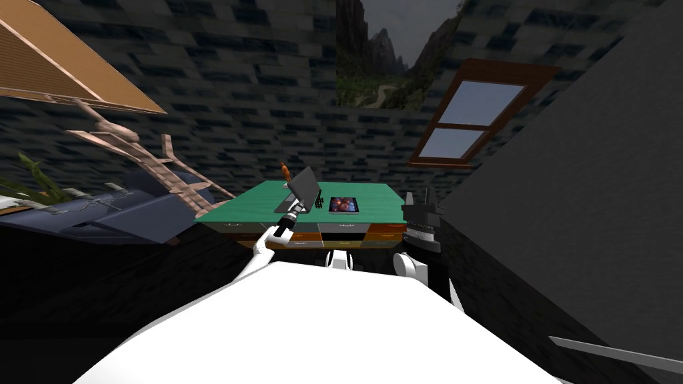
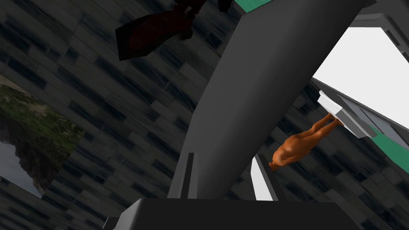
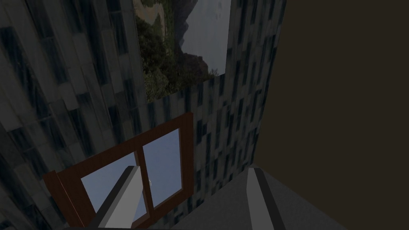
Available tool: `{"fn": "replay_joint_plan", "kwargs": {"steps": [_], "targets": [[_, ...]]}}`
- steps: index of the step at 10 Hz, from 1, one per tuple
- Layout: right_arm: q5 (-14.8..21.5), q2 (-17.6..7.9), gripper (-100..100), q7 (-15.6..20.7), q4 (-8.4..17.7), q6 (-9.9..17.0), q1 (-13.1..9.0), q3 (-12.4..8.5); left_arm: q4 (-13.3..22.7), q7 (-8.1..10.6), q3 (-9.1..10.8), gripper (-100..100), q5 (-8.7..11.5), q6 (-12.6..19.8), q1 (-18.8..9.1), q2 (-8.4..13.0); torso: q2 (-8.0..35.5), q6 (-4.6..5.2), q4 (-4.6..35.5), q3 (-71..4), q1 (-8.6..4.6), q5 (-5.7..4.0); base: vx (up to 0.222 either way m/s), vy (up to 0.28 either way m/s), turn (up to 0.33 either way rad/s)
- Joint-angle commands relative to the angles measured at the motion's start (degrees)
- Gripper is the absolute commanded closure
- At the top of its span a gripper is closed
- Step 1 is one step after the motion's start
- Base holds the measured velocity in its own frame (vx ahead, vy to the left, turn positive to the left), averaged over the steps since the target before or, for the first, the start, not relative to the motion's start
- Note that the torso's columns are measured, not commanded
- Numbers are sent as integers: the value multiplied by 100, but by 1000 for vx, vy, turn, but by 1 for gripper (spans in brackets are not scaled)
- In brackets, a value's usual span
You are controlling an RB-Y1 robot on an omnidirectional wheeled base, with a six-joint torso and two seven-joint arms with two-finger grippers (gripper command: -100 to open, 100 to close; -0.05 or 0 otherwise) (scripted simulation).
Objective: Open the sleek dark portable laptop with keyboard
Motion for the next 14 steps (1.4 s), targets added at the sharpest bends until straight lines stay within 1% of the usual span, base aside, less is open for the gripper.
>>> {"fn": "replay_joint_plan", "kwargs": {"steps": [1,3,4,6,7,8,9,11,12,13,14], "targets": [[0,0,0,0,0,0,0,0,444,67,-24,100,64,-59,-446,21,16,3,10,12,-7,-3,-65,4,-5],[0,0,0,0,0,0,0,0,706,67,-24,100,64,-59,-455,21,-8,0,3,-2,-17,-9,-1,7,-2],[0,0,0,0,0,0,1,0,841,157,-29,100,184,-214,-735,54,-20,1,-10,-11,-14,-2,-89,12,47],[0,0,0,0,0,0,0,0,1183,157,-29,100,184,-214,-1043,54,19,3,23,13,-11,-13,-79,9,0],[0,0,0,0,0,0,0,0,1378,157,-29,100,184,-214,-1043,54,8,1,23,8,-18,-18,1,3,-18],[0,0,0,0,0,0,1,0,1435,157,-29,100,184,-214,-1043,54,-5,-8,7,-1,-16,-13,17,0,5],[0,0,0,0,0,0,1,0,1594,248,-33,100,305,-369,-1320,87,-16,-7,-8,-9,-7,-4,-79,2,47],[0,0,0,0,0,0,0,0,1946,248,-33,100,305,-369,-1632,87,23,1,20,15,-6,-10,-76,15,6],[0,0,0,0,0,0,0,0,2164,248,-33,100,305,-369,-1632,87,13,0,24,10,-15,-18,-15,7,-17],[0,0,0,0,0,0,0,0,2411,338,-38,100,425,-524,-1946,120,-6,-7,6,-2,-13,-12,-82,18,37],[0,0,0,0,0,0,0,0,2476,338,-38,100,425,-524,-2058,120,13,-8,18,6,-9,-16,-102,17,19]]}}
